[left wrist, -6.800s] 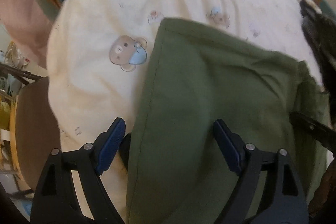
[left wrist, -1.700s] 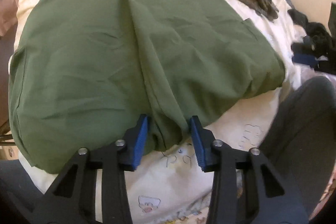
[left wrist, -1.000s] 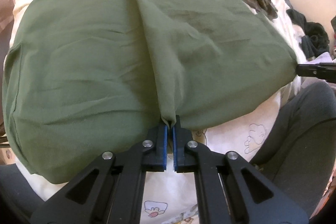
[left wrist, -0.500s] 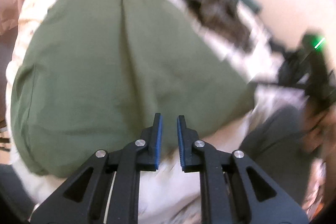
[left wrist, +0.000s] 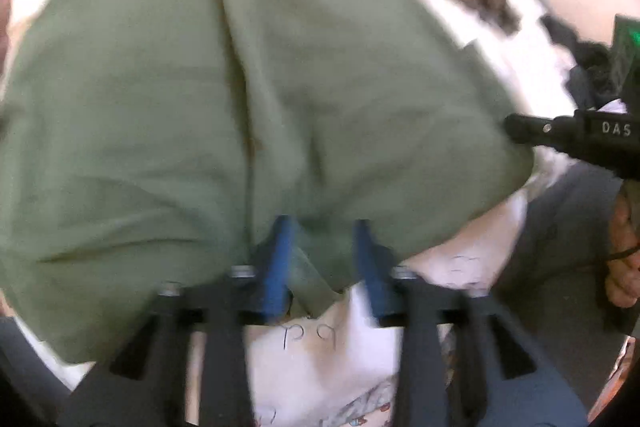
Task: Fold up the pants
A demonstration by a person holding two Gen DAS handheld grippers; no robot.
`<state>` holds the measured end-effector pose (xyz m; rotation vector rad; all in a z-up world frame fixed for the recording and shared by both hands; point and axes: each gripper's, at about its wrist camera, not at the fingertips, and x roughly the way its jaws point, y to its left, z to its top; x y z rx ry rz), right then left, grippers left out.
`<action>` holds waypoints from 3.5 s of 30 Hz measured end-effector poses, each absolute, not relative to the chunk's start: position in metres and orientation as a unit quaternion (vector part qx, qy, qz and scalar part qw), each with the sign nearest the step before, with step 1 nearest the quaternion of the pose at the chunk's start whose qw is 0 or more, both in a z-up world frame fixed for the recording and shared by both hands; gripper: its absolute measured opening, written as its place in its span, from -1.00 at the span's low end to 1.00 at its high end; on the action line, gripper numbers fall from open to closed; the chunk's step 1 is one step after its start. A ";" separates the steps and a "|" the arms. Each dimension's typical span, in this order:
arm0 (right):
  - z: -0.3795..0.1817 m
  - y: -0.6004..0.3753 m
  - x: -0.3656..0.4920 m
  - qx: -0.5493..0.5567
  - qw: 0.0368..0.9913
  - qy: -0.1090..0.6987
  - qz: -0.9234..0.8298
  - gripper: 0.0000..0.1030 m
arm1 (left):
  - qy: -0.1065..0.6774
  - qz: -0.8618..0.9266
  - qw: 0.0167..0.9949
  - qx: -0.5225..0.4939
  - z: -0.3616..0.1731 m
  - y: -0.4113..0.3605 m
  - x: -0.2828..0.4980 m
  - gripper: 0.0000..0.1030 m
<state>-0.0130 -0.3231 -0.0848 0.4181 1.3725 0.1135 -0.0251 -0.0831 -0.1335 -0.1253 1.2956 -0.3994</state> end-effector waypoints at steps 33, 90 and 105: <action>-0.152 -0.345 -0.053 0.516 0.722 0.461 -0.028 0.04 | 0.502 -0.026 0.852 -0.146 -0.106 -0.008 -0.012 0.61; -0.062 -0.232 -0.023 0.183 0.858 0.434 0.204 -0.86 | 0.690 -0.061 0.688 0.217 -0.154 -0.265 0.348 -0.92; -0.001 -0.174 -0.034 0.152 0.853 0.365 0.341 -0.86 | 0.635 -0.114 0.764 0.013 -0.022 -0.104 0.343 -0.93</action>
